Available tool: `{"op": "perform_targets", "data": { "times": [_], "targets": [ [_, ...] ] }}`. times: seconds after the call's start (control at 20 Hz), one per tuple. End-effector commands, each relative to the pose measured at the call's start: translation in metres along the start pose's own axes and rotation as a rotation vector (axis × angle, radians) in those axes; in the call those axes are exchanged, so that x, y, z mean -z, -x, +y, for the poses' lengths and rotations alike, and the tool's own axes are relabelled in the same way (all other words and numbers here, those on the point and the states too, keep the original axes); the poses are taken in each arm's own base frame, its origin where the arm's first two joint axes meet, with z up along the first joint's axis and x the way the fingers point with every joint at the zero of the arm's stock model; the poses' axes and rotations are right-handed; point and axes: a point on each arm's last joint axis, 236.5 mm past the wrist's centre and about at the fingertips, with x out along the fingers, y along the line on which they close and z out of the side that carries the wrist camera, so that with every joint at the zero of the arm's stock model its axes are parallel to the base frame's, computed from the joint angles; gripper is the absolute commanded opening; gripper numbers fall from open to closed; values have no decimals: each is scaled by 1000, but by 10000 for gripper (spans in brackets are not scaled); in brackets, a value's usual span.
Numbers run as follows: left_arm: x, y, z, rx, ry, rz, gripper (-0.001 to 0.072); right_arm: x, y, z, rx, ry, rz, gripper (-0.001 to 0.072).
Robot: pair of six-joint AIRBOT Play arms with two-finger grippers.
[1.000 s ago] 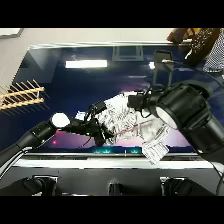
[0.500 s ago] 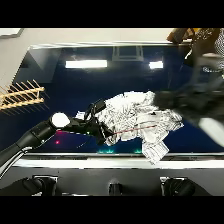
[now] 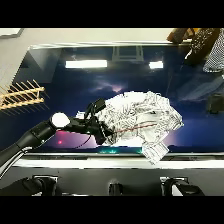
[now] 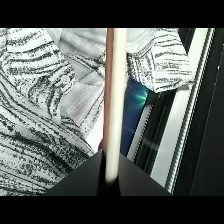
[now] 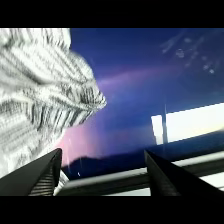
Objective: Fold the clothes and pants, and hang the long-sleeved shirts on hangers.
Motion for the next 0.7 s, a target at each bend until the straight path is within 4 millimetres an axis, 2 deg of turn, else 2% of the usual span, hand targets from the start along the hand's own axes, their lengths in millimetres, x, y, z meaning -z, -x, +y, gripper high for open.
{"op": "perform_targets", "data": {
  "times": [0.0,0.1,0.25,0.45,0.5,0.65],
  "targets": [
    [0,0,0,-1,-2,-1,30,5,-33,40,-290,479,66,603],
    [0,0,0,-1,-2,-1,30,5,-56,59,-410,637,87,602],
    [0,0,0,-1,-10,-1,30,1,-85,75,-527,788,81,601],
    [0,0,0,-1,-10,-1,30,4,-110,95,-668,852,92,577],
    [0,0,0,-2,-10,-1,30,7,-115,99,-700,875,98,534],
    [0,0,0,-2,-10,-1,30,9,-128,105,-754,891,107,528]
  ]
}}
